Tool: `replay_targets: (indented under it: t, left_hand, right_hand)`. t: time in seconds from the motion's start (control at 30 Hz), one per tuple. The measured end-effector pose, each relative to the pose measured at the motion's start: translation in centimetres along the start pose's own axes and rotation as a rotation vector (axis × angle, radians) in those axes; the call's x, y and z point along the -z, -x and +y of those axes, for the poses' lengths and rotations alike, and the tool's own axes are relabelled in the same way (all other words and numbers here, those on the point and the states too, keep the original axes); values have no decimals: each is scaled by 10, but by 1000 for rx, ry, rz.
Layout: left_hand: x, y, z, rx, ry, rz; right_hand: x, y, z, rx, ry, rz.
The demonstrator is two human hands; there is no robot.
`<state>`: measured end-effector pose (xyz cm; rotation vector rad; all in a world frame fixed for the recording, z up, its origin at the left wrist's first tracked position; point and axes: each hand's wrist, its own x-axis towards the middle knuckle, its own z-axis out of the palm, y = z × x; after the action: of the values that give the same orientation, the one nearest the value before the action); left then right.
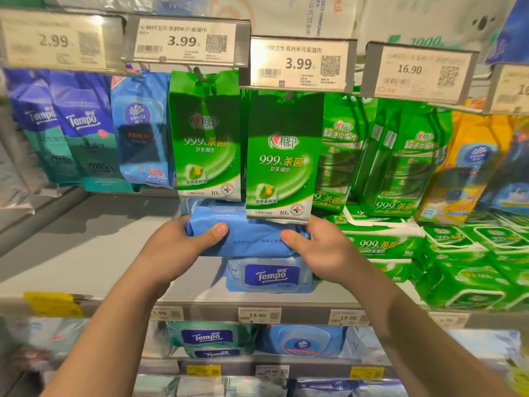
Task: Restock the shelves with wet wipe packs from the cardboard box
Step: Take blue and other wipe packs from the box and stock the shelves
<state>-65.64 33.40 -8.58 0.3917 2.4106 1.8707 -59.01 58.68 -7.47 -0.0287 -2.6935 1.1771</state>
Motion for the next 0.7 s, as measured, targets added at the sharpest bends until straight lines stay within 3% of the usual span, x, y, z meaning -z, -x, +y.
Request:
replay_targets:
  t: [0.4,0.7]
  left_hand:
    - [-25,-17,9,-10,-54,-108]
    - [-24,-23,-2,-40,-312,-137]
  right_hand:
    - [9,6,14,-55,-99,135]
    - [16,14,27,-75,118,127]
